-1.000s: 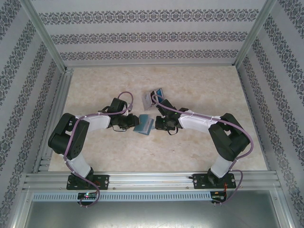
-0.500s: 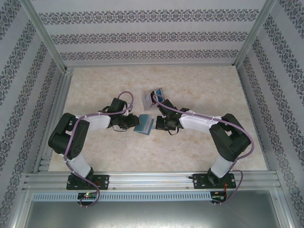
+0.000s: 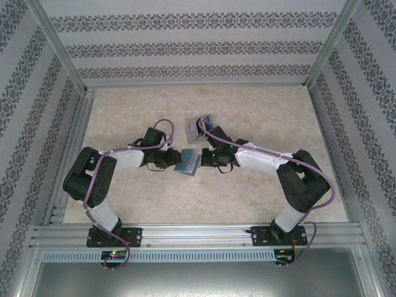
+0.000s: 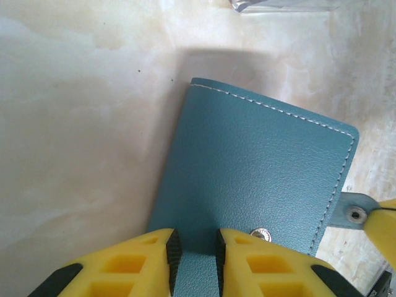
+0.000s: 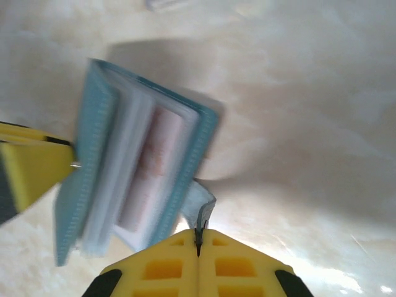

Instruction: Put the credit cards into the card holder

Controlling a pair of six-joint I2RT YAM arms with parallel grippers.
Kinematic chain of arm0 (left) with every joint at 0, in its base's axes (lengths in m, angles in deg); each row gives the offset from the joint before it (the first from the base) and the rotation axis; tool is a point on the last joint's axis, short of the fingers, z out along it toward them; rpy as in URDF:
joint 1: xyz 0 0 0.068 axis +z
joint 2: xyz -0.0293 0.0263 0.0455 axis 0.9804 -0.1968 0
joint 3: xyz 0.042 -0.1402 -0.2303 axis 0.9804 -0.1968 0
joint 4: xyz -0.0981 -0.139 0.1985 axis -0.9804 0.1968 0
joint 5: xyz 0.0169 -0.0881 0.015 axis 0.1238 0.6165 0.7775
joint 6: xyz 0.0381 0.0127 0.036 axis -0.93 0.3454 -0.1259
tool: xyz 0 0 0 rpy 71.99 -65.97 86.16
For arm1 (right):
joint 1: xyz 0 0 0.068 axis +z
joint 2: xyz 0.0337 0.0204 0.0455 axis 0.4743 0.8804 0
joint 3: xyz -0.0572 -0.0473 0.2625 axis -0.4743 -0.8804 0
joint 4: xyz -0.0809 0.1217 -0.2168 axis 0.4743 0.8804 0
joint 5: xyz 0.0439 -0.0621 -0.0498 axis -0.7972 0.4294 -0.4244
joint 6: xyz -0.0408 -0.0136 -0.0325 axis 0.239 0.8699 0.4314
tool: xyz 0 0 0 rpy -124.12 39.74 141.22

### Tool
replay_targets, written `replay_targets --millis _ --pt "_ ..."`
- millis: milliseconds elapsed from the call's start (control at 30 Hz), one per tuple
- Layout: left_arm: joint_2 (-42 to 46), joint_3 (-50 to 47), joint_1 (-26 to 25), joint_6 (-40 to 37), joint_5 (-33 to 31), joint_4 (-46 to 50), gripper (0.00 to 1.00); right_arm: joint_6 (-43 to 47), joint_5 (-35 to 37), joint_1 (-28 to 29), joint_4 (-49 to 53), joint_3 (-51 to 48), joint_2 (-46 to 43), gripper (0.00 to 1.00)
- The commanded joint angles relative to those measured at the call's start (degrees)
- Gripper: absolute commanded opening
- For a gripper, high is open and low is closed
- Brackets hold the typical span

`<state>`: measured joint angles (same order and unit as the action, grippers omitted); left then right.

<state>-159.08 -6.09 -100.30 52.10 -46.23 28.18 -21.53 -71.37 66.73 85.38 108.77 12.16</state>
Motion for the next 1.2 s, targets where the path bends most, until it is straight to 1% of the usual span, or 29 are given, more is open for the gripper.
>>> replay_targets --millis 0,267,367,500,633,800,900,1000,1100,1167 --pt "-2.8 0.4 -1.6 -0.1 -2.5 3.5 0.27 3.2 -3.2 1.7 -0.4 5.3 2.9 0.00" --pt "-2.8 0.4 -2.5 0.5 -2.4 3.1 0.27 4.5 -6.2 3.1 -0.2 11.9 11.0 0.00" --pt "-1.6 0.6 -2.5 0.5 -2.2 3.9 0.27 5.1 -5.6 2.7 0.5 12.1 12.6 0.00" --pt "1.1 2.3 -2.4 -0.2 -2.4 7.6 0.27 6.2 -5.5 1.5 2.5 11.8 13.6 0.00" --pt "3.4 5.1 -1.3 -1.2 -2.5 12.2 0.28 7.4 -4.9 0.5 4.2 10.9 13.6 0.00" --pt "3.3 7.7 2.1 -4.2 -3.8 15.4 0.28 8.1 -4.7 -0.6 4.5 8.9 12.9 0.00" --pt "0.9 7.9 4.4 -4.8 -2.4 12.9 0.27 8.6 -4.6 -1.0 4.4 8.3 12.7 0.00" --pt "-3.2 7.8 5.4 -3.1 4.7 7.0 0.26 8.7 -4.5 -1.4 4.6 7.5 12.3 0.00" --pt "-6.2 6.5 5.2 1.3 10.6 -0.8 0.26 8.7 -4.5 -1.6 4.2 6.1 11.5 0.00" --pt "-7.1 6.3 4.4 2.5 11.3 -2.9 0.25 8.6 -4.6 -1.8 3.9 5.4 11.3 0.00"
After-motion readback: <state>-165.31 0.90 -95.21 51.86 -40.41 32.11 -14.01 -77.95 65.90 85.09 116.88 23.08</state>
